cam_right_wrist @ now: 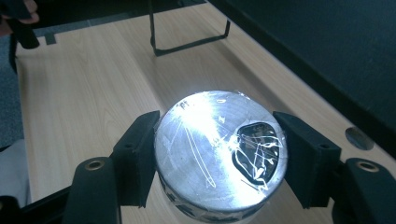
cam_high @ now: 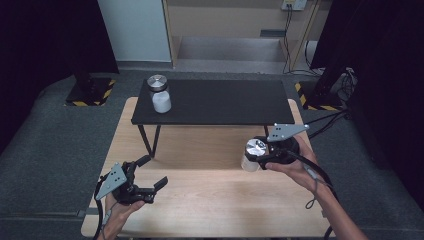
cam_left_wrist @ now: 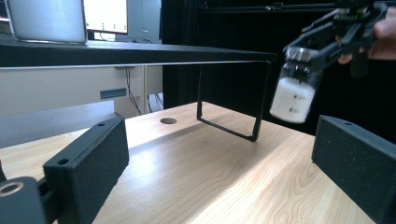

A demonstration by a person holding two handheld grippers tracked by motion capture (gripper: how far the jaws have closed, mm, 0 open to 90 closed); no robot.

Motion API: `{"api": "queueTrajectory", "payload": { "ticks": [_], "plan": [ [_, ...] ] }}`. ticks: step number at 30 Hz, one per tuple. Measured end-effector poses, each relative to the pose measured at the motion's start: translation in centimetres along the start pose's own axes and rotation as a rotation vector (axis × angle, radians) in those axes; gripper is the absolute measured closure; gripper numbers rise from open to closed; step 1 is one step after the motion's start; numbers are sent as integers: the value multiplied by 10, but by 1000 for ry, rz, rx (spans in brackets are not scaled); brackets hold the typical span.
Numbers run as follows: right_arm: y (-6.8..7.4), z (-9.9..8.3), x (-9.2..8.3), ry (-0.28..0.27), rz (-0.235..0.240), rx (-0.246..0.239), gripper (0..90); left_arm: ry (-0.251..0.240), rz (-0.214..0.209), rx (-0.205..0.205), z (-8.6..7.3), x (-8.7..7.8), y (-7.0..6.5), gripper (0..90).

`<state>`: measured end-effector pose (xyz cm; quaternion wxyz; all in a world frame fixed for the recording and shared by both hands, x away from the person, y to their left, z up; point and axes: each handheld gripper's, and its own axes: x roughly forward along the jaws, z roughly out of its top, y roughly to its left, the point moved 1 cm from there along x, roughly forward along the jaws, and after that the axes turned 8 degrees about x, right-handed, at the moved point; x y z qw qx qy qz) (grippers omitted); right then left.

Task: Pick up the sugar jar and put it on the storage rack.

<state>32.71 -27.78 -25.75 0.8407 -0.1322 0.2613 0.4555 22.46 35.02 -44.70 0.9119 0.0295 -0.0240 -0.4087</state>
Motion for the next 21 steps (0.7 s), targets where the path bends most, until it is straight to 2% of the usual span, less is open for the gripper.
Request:
{"api": "queueTrajectory", "payload": {
  "ticks": [7,11,21],
  "plan": [
    [-5,27,-15,9,55,-82,350,-1,1,-6,-1,0,0,26],
    [-10,39,-20,7,97,-101,350,1,-1,-9,-1,1,1,26],
    [-8,78,-18,18,117,-148,350,-5,7,-11,-1,-1,1,25]
  ]
}}
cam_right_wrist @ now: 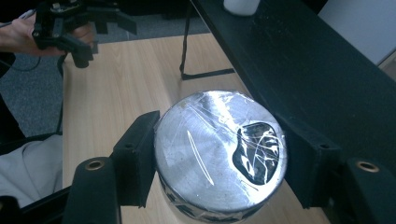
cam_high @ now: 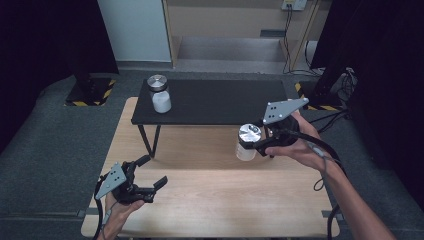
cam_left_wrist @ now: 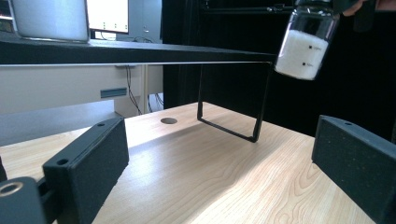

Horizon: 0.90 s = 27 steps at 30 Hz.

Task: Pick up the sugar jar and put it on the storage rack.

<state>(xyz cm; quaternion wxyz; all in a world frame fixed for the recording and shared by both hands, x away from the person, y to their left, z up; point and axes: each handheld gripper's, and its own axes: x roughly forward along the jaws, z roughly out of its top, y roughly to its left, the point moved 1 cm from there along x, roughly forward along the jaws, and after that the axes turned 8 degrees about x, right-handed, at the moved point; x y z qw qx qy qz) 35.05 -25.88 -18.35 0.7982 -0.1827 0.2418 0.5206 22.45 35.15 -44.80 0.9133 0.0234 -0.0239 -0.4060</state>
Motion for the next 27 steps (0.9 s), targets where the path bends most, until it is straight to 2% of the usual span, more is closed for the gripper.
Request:
{"api": "queueTrajectory", "payload": {
  "ticks": [4,7,12,18,24,27],
  "plan": [
    [-4,14,2,-5,-6,12,350,-2,3,-2,0,-1,0,25],
    [-9,24,2,-10,-23,38,350,0,2,-1,0,-1,-1,25],
    [-18,40,2,-16,-70,81,350,-1,11,-4,0,-4,-1,25],
    [-33,58,3,-5,-124,107,350,-4,24,-6,-1,-8,-2,26],
    [-47,65,6,-4,-164,140,350,-3,31,-9,-1,-10,-3,26],
    [-56,67,7,-14,-194,174,350,-3,32,-11,-1,-10,-2,26]
  ]
}}
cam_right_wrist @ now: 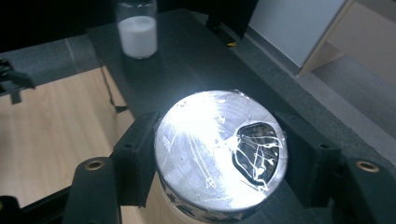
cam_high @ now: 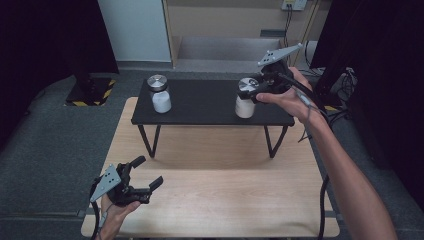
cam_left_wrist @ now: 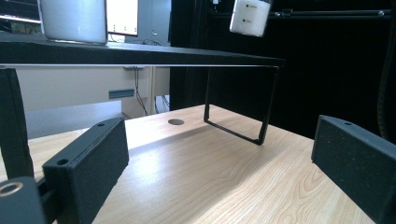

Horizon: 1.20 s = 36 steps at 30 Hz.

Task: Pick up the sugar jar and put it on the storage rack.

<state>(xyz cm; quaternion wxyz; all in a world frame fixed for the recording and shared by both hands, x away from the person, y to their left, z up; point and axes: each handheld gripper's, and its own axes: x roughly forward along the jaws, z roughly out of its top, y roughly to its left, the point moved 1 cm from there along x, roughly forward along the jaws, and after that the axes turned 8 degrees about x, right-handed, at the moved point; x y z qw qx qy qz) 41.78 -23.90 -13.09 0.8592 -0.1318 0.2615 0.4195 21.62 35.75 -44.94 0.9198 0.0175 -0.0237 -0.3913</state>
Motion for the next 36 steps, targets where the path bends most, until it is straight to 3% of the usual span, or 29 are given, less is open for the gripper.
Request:
{"api": "queueTrajectory", "payload": {
  "ticks": [14,22,32,36],
  "plan": [
    [-25,2,11,5,-114,102,350,0,-1,-2,0,0,1,26],
    [-31,1,21,39,-124,109,350,0,-7,0,0,1,1,25],
    [-35,2,34,64,-101,125,350,-2,-8,2,0,0,1,25],
    [-39,-6,38,48,-90,160,349,-1,-13,3,0,1,1,26]
  ]
}}
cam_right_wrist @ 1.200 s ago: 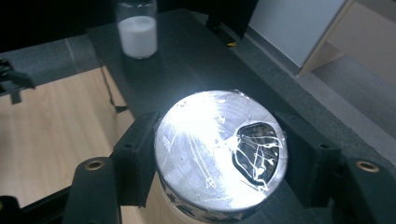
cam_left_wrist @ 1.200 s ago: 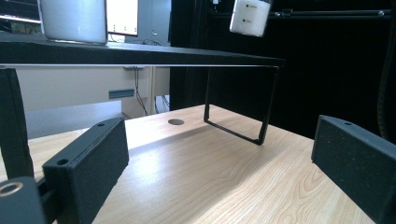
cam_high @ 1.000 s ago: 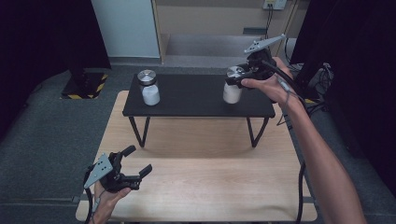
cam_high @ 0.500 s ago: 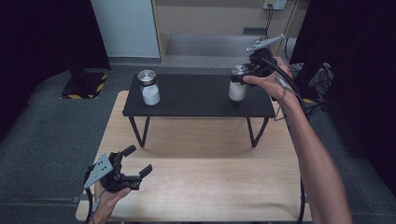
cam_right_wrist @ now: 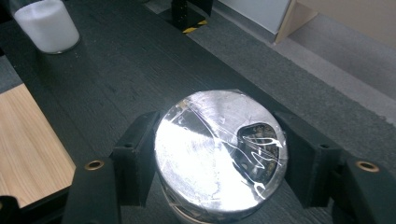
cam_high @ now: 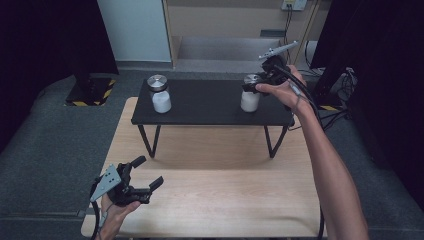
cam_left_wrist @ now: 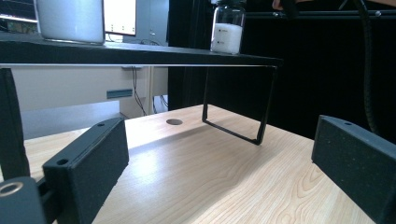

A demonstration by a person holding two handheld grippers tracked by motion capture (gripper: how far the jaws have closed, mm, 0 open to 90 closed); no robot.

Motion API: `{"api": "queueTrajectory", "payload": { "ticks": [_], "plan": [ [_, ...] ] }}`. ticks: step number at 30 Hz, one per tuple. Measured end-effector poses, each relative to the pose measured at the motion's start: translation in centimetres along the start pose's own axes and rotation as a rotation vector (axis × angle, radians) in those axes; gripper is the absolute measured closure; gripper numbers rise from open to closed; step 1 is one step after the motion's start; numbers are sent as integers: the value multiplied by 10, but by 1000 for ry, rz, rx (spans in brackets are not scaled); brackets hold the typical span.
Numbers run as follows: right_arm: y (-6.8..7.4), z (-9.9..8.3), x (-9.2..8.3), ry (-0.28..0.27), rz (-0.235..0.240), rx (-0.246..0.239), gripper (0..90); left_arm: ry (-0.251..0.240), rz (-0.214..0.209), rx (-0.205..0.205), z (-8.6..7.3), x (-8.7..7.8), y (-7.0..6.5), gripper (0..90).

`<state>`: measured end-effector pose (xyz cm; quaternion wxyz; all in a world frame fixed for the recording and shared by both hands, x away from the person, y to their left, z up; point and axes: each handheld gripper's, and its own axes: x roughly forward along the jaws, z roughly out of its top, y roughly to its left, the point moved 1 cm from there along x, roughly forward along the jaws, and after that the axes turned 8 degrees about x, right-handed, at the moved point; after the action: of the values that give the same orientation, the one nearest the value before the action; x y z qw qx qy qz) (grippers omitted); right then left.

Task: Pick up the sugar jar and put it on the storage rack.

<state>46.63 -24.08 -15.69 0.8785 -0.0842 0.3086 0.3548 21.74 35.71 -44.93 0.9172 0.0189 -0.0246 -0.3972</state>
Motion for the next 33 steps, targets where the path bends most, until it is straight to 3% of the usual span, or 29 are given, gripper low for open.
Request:
{"api": "queueTrajectory", "payload": {
  "ticks": [5,9,11,13,18,26,33],
  "plan": [
    [-3,-7,-1,-21,1,25,345,5,-6,3,0,2,-1,26],
    [-3,-18,-6,-93,-3,57,194,2,-5,6,1,1,-1,26],
    [-5,-20,-13,-105,7,64,173,2,-6,5,1,1,-1,26],
    [-2,-24,-22,-132,-17,48,154,3,-10,6,1,1,-1,26],
    [-8,-38,-49,-193,1,79,125,7,-16,11,1,2,-2,26],
    [-17,-69,-98,-286,6,85,90,10,-16,10,1,3,-2,26],
    [-22,-100,-129,-321,22,72,72,13,-16,12,1,4,-3,26]
  ]
}}
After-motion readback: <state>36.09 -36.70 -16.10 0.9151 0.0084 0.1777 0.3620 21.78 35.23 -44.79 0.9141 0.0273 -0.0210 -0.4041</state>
